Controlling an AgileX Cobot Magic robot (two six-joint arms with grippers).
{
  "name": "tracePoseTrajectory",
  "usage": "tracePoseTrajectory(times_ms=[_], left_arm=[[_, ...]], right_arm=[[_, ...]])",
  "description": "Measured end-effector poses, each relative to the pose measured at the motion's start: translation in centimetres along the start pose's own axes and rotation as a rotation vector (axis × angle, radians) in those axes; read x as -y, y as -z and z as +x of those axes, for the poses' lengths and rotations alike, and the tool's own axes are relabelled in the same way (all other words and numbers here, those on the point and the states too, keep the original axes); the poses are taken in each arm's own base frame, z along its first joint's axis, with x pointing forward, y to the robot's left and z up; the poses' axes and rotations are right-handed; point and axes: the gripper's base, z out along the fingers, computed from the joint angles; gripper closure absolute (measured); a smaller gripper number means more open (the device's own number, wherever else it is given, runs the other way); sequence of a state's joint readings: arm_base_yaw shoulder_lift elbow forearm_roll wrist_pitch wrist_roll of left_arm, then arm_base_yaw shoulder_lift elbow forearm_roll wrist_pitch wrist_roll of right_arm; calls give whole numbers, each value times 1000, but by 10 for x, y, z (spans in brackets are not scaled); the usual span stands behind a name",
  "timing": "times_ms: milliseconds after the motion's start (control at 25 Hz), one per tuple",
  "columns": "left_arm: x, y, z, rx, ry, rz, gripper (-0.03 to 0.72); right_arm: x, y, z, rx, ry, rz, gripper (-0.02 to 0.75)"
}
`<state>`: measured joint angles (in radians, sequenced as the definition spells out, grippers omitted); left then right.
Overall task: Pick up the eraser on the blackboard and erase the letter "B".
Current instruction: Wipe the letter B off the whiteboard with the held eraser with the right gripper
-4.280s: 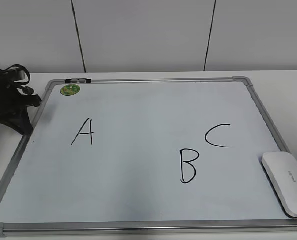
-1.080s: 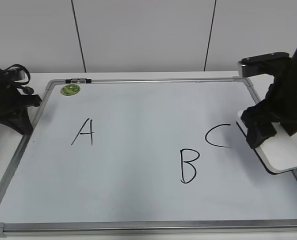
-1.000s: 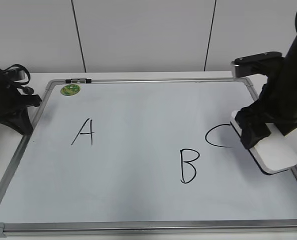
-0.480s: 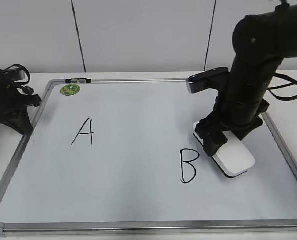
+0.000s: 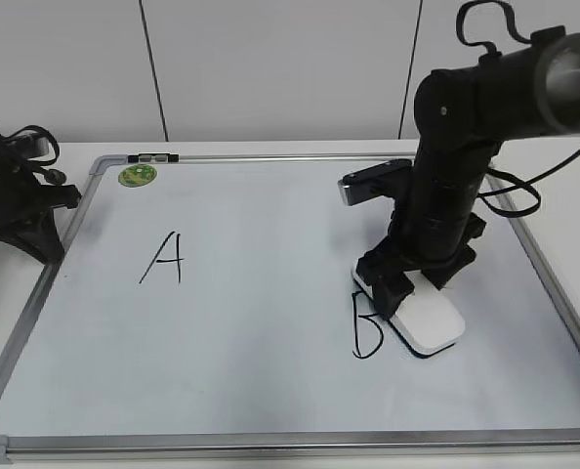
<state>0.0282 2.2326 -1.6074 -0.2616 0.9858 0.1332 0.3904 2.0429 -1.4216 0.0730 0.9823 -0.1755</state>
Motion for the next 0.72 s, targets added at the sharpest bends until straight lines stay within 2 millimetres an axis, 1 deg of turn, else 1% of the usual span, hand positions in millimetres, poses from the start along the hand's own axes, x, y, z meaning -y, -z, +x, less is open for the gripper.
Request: tracePoseTrajectory(times_ms=[240, 400, 520, 720], left_arm=[[0, 0, 0, 2, 0, 0, 666], [0, 0, 0, 2, 1, 0, 666], [0, 0, 0, 2, 1, 0, 666], [0, 0, 0, 2, 1, 0, 666]], right_arm=[[-1, -5, -3, -13, 7, 0, 214], [-10, -8, -5, -34, 53, 21, 214], [-29, -9, -8, -37, 129, 52, 214], [-77, -12, -9, -20, 260, 56, 214]])
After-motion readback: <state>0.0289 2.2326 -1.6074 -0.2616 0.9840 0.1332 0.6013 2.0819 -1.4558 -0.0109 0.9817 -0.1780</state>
